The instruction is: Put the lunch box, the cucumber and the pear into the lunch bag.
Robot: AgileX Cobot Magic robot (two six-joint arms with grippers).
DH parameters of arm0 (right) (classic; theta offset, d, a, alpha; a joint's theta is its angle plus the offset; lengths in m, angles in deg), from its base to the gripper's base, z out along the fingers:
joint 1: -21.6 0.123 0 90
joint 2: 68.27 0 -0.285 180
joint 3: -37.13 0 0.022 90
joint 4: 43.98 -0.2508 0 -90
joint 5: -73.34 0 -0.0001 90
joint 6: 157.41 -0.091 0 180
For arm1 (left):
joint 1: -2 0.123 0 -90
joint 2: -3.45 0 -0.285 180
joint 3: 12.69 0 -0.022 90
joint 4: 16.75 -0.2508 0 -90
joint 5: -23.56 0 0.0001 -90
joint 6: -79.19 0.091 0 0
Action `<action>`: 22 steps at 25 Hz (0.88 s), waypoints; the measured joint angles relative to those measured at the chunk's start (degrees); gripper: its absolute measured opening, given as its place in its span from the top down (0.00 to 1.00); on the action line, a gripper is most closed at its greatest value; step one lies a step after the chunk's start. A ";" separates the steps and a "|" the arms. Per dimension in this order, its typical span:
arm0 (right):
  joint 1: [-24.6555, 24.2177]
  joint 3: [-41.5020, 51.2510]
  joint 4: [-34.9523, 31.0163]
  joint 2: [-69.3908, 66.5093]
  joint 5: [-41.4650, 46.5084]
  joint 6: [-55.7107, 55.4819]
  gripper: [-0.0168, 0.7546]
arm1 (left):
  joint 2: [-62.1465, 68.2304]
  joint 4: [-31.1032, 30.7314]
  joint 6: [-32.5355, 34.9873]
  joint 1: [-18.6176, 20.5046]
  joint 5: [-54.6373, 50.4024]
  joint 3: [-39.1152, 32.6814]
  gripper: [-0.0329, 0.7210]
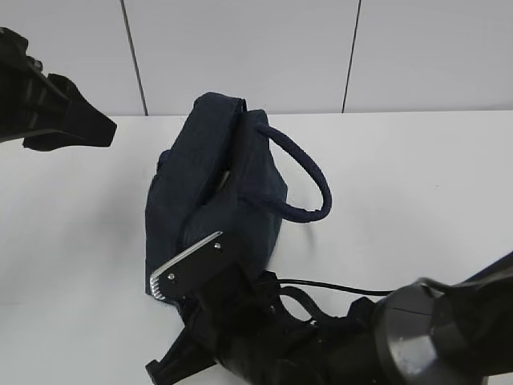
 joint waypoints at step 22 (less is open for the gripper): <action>-0.04 -1.30 -24.66 20.53 14.63 37.61 0.97 | 0.00 0.92 0.00 0.00 0.70 0.00 0.64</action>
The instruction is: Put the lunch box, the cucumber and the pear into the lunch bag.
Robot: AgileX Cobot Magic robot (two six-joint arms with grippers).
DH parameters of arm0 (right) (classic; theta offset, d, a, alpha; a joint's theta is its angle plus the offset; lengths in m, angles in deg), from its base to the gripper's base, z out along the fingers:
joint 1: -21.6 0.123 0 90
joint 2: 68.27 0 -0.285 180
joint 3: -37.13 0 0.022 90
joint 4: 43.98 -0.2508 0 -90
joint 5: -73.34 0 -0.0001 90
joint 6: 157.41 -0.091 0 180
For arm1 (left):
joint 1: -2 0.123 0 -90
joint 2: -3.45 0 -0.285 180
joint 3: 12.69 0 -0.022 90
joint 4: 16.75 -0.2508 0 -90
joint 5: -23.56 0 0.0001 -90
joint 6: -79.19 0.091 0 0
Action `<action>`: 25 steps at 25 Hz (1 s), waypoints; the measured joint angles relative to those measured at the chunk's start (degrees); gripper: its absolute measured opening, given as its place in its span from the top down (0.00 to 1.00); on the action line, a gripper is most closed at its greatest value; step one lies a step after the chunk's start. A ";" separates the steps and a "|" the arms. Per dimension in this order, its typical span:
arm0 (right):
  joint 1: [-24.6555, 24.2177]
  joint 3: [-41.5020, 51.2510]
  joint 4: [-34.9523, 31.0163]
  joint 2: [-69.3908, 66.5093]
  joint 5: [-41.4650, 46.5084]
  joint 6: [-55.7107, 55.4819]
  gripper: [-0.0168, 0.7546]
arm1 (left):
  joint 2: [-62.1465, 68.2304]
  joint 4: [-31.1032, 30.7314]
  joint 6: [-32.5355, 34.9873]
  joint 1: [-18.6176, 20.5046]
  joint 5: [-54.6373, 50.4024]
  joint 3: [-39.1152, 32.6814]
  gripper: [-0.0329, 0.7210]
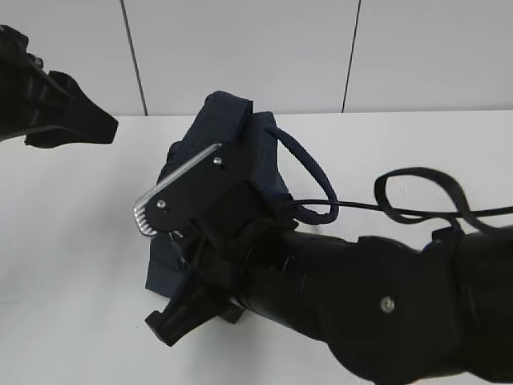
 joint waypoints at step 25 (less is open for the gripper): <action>0.00 -9.80 -35.41 0.09 -1.65 37.73 0.97 | -3.60 68.28 86.15 -1.07 16.70 -27.84 0.64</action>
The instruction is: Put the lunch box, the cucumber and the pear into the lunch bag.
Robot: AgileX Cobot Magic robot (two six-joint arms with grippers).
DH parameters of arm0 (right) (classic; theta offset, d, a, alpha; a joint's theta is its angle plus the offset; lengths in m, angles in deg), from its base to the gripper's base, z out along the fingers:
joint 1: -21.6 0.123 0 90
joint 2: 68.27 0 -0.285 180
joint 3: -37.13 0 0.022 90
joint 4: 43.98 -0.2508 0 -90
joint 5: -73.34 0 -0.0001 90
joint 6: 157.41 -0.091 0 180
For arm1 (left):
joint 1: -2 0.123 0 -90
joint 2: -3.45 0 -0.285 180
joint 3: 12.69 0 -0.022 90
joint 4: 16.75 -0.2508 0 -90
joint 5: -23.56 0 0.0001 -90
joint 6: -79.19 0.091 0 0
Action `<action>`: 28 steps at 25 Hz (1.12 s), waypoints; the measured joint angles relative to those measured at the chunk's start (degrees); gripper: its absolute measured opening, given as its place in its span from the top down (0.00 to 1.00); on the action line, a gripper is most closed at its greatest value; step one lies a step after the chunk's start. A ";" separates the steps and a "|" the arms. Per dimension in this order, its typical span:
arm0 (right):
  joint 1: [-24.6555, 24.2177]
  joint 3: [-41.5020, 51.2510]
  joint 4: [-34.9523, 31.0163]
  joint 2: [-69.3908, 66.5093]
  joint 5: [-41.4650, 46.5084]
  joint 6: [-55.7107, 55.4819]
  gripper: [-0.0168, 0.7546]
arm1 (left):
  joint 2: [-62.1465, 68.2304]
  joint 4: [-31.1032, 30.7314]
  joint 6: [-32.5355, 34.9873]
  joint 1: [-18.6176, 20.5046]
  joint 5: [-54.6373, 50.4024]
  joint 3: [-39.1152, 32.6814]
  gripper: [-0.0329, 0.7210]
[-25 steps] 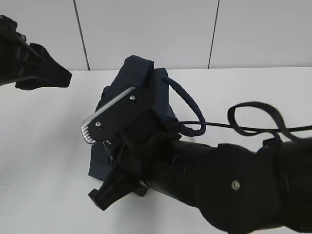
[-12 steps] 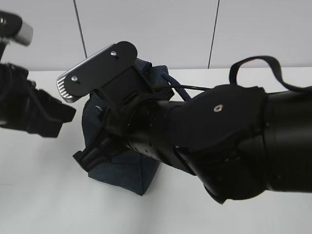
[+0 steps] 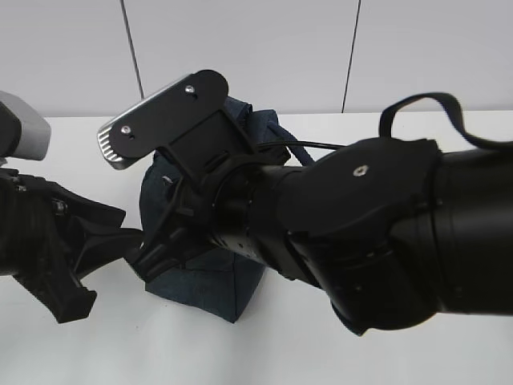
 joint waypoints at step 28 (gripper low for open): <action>0.00 0.00 -0.13 0.00 2.01 0.38 0.97 | 8.61 16.55 21.09 0.00 -0.11 -1.81 0.61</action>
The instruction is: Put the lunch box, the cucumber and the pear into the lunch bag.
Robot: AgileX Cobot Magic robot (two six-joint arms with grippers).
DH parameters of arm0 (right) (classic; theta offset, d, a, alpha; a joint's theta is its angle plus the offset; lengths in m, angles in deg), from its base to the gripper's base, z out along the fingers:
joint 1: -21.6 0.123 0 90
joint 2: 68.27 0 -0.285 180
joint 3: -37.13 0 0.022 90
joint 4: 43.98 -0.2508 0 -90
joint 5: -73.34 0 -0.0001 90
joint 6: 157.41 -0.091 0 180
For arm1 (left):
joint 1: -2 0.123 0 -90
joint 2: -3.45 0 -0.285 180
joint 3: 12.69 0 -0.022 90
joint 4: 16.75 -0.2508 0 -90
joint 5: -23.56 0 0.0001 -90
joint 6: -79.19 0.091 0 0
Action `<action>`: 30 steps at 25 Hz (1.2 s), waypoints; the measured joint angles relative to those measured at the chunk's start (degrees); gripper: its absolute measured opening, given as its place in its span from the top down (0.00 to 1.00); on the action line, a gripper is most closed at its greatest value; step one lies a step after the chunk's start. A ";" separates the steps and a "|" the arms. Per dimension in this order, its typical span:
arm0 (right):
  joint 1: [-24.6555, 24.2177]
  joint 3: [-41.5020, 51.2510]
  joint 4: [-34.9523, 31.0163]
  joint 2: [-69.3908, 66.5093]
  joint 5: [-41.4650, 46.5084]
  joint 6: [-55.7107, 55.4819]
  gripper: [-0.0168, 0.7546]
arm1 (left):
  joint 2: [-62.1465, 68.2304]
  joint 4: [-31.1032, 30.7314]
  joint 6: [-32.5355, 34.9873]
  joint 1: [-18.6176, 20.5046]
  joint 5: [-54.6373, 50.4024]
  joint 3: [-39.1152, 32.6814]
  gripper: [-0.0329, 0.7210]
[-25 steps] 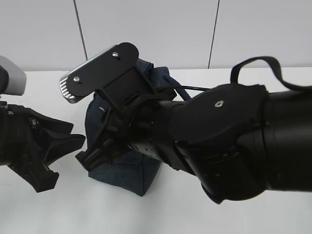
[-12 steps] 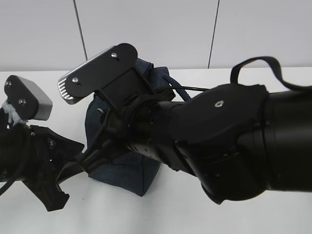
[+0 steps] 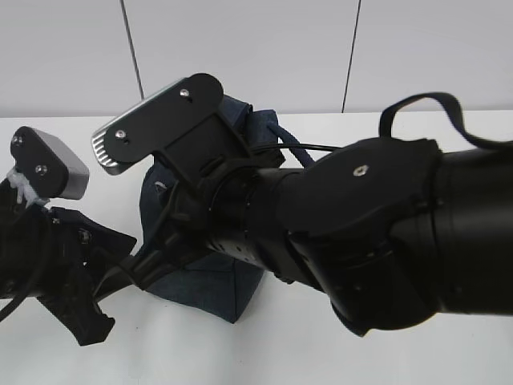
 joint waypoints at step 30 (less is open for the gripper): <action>0.00 -0.13 -0.13 0.00 0.20 0.10 0.97 | 13.30 0.00 0.00 0.00 -0.89 7.95 0.95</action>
